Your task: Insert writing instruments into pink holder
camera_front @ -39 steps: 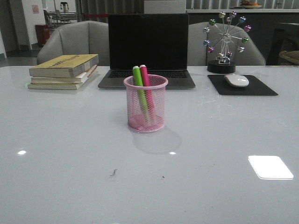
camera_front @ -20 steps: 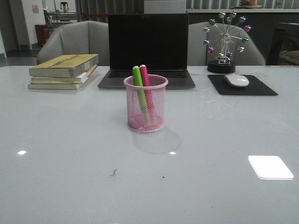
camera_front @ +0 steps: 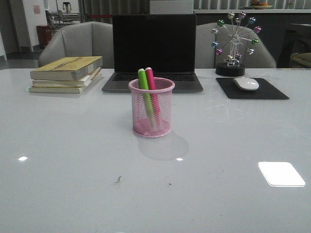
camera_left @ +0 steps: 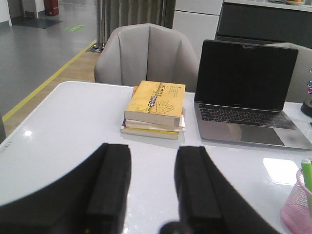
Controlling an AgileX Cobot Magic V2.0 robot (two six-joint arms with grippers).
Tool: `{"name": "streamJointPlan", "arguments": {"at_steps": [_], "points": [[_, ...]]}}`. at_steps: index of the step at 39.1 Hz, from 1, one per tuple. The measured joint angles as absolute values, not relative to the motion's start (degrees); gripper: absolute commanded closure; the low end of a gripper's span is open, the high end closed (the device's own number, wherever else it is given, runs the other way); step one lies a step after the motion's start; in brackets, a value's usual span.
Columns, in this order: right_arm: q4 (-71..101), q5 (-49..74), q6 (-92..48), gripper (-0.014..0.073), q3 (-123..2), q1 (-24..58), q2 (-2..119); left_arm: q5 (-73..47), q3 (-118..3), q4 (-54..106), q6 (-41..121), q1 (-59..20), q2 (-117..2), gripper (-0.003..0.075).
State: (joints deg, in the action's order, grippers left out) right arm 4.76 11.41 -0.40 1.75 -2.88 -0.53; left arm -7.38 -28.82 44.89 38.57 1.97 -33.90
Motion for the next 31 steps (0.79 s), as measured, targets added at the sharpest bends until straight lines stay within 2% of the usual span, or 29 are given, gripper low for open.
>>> {"name": "streamJointPlan", "arguments": {"at_steps": [6, 8, 13, 14, 22, 31], "points": [[4.76, 11.41, -0.4, 0.0536, 1.75, -2.88, -0.53, -7.13, -28.82, 44.89, 38.57, 1.97, -33.9, 0.0423], [4.76, 11.41, -0.4, 0.0536, 1.75, -2.88, -0.53, -7.04, -28.82, 44.89, 38.57, 1.97, -33.9, 0.0459], [4.76, 11.41, -0.4, 0.0536, 1.75, -2.88, -0.53, -7.04, -28.82, 44.89, 38.57, 1.97, -33.9, 0.062], [4.76, 11.41, -0.4, 0.0536, 1.75, -2.88, -0.53, -7.04, -28.82, 44.89, 38.57, 1.97, -33.9, 0.0633], [4.76, 11.41, -0.4, 0.0536, 1.75, -2.88, -0.53, -7.04, -28.82, 44.89, 38.57, 1.97, -31.67, 0.062], [4.76, 11.41, -0.4, 0.0536, 1.75, -2.88, -0.53, -6.81, -28.82, 39.31, 38.57, 1.97, -23.69, 0.062]]}}
